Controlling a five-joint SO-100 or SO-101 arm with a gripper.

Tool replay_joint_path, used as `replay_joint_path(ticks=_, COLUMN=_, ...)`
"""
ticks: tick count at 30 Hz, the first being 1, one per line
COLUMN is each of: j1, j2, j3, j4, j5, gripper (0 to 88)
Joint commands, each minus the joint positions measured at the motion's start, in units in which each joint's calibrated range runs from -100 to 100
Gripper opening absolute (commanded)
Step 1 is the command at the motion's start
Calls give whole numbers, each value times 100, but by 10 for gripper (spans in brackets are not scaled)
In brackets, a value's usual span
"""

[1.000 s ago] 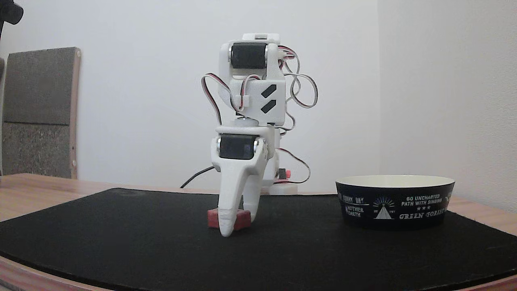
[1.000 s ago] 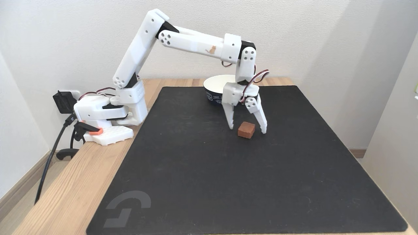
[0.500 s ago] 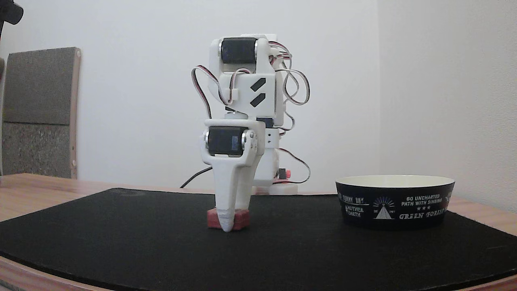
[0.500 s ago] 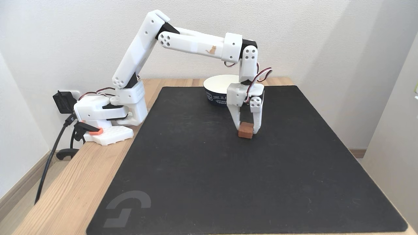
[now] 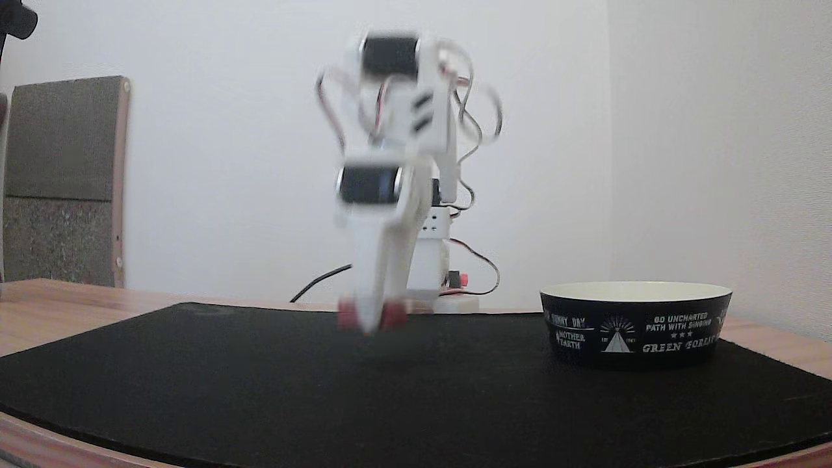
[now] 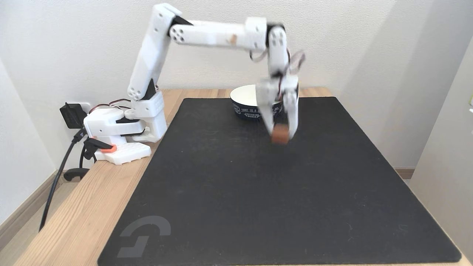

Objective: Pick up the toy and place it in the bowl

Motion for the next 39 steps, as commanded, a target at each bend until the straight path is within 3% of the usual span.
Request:
replay_joint_path(ticks=1, j1=-785, j2=-1260, j3=-310, j4=-40, j5=44, gripper=26)
replay_joint_path(ticks=8, j1=-3169, j2=-2102, j3=213, j4=-285, j5=44, gripper=29)
replay_joint_path(ticks=12, j1=-3495, j2=-2118, j3=1268, j4=-912, j5=39, gripper=29)
replay_joint_path(ticks=19, j1=-3353, j2=-2335, j3=3251, j4=-2334, j5=18, gripper=46)
replay_joint_path(ticks=23, j1=-3344, j2=-2727, j3=4098, j4=-2766, j5=2, gripper=209)
replay_joint_path(ticks=26, j1=-3344, j2=-3035, j3=4476, j4=-3012, j5=34, gripper=262)
replay_joint_path(ticks=31, j1=-3052, j2=-4061, j3=4711, j4=-3156, j5=44, gripper=271)
replay_joint_path(ticks=35, j1=-2474, j2=-4986, j3=4747, j4=-3164, j5=347, gripper=271)
replay_joint_path(ticks=39, j1=-1370, j2=-5936, j3=5630, j4=-3122, j5=373, gripper=262)
